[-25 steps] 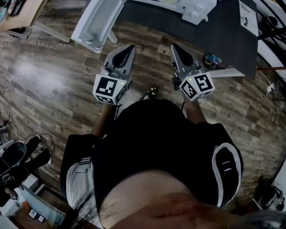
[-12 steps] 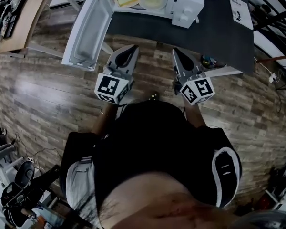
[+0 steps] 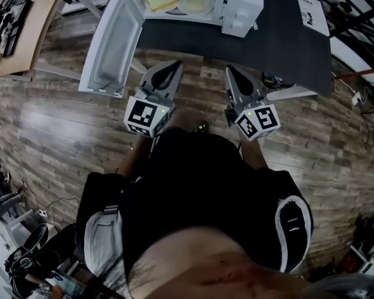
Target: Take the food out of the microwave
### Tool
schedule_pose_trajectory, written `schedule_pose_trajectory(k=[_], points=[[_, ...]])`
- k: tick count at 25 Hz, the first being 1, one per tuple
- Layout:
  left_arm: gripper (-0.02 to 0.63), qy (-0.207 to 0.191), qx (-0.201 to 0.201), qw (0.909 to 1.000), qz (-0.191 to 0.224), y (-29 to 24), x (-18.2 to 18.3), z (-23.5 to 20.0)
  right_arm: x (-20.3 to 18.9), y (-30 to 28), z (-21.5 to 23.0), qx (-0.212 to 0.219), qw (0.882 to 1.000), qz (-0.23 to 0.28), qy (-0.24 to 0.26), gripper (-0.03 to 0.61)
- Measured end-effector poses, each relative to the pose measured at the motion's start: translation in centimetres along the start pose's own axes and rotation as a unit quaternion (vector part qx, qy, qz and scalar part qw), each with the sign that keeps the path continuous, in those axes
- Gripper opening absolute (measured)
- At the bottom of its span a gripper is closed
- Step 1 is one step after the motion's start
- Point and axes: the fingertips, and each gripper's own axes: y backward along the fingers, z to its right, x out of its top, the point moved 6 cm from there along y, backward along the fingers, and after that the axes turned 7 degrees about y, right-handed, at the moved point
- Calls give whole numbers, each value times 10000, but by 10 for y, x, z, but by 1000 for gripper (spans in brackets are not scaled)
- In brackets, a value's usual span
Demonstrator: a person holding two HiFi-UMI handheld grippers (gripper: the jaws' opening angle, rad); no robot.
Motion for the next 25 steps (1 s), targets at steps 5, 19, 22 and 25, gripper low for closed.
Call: schedule_pose_trajectory(k=[5,19,22,25], points=[[6,79,-37,10000,-43,4,-5,-3,-6,0,-2,-93,9999,-61,-69,-3],[6,227,-357,9991,-90,-24,4,-56,7,-28,10,-712,9974,40,80,-3],[6,240,-483,9985,-48,-36,11,-67,10,-40,10,-736,9972,119,27,-3],[6,236,-558,9981,-116,-43,13,-78,13,-51,8,-676,9972,323,-35,-3]])
